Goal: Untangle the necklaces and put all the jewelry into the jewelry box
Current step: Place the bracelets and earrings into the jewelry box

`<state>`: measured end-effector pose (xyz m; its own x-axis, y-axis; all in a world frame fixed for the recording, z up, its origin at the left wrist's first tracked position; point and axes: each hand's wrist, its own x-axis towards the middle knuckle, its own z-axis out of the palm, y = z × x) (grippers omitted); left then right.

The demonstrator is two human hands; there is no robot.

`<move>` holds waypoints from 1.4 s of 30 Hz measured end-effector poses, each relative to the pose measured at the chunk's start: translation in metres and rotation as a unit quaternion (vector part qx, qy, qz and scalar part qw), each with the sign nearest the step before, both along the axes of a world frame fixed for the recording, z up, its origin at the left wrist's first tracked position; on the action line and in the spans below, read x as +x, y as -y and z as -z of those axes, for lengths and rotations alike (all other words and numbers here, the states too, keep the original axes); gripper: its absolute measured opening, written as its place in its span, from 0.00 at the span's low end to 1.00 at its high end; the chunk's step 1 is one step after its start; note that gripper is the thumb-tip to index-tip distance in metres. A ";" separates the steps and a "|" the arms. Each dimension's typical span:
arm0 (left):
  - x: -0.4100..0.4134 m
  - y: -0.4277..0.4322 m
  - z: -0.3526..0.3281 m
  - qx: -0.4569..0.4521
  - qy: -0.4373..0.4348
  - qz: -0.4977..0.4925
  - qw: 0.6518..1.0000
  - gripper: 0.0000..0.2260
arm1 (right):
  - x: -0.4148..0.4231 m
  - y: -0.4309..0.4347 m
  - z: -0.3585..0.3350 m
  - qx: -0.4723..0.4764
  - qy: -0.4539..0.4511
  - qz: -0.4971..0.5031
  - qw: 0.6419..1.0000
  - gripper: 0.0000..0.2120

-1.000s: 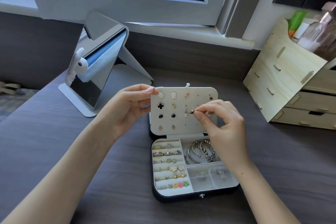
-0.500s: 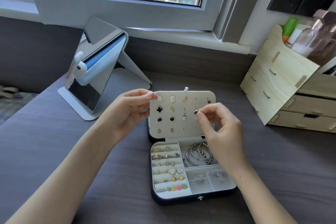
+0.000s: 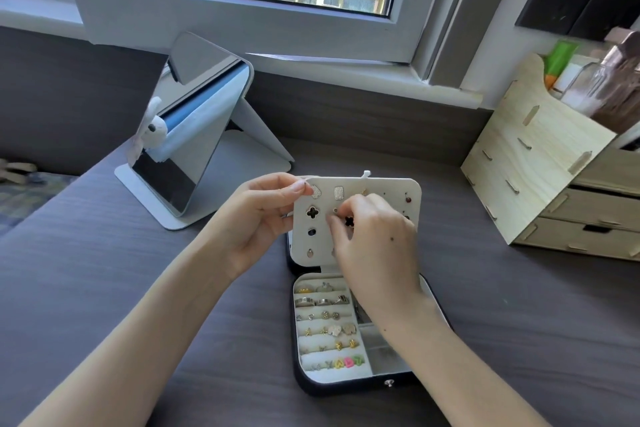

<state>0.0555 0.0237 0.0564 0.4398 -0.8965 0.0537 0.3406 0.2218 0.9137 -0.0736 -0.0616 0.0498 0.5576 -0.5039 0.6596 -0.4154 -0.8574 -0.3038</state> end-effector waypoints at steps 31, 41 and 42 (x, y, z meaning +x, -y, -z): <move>0.010 0.014 -0.003 0.054 -0.070 0.053 0.995 0.03 | -0.024 0.008 0.008 0.004 0.095 -0.064 0.993 0.05; 0.019 0.028 -0.015 0.162 0.136 0.137 0.968 0.16 | -0.010 0.002 0.010 -0.055 0.060 -0.018 0.997 0.04; 0.020 0.029 -0.017 0.170 0.151 0.144 0.963 0.15 | -0.009 0.002 0.011 -0.052 0.062 -0.019 0.997 0.04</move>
